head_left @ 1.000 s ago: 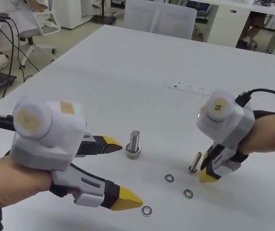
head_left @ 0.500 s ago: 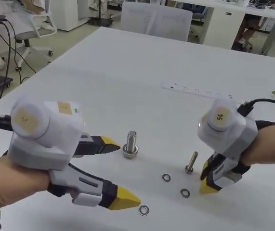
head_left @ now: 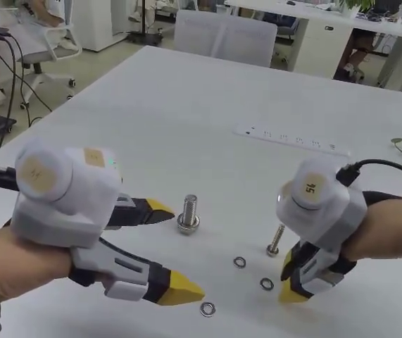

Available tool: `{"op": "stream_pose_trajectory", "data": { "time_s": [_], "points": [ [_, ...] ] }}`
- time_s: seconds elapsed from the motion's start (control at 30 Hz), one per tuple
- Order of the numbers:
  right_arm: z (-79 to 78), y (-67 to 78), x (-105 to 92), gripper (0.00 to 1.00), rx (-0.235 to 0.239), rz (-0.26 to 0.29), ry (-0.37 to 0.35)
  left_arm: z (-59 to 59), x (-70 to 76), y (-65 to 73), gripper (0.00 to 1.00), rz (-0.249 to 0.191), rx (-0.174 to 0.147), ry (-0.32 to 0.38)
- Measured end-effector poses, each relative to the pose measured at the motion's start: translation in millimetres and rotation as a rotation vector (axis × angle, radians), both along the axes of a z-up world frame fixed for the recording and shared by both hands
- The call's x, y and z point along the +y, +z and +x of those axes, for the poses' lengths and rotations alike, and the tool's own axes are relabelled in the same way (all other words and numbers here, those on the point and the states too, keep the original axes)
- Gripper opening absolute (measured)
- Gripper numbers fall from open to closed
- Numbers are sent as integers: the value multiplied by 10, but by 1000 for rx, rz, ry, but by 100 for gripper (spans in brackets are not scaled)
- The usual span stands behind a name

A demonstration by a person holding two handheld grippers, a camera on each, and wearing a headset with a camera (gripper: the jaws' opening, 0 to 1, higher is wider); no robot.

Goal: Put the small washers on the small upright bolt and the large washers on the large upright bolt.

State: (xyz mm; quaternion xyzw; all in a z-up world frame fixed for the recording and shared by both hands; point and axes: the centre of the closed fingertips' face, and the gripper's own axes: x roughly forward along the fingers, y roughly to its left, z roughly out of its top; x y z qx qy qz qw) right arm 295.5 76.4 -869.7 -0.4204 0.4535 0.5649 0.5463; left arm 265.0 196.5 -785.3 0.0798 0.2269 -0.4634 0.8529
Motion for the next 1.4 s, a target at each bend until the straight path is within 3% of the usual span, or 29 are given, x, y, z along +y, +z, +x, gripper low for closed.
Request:
{"op": "stream_pose_trajectory", "data": {
  "time_s": [0.33, 0.63, 0.97, 1.4],
  "points": [
    [12, 0, 146, 20, -17, -1, 41, 7, 15, 24, 73, -4, -9, 5],
    [26, -31, 160, 20, -30, -15, 62, 15, 23, 25, 73, -8, -10, 6],
    [31, -40, 164, 17, -74, -39, 93, 11, 25, 19, 73, -8, -8, 5],
    [25, -36, 190, 15, -75, -19, 54, -7, 28, 31, 73, -10, -10, 4]
  ]
}}
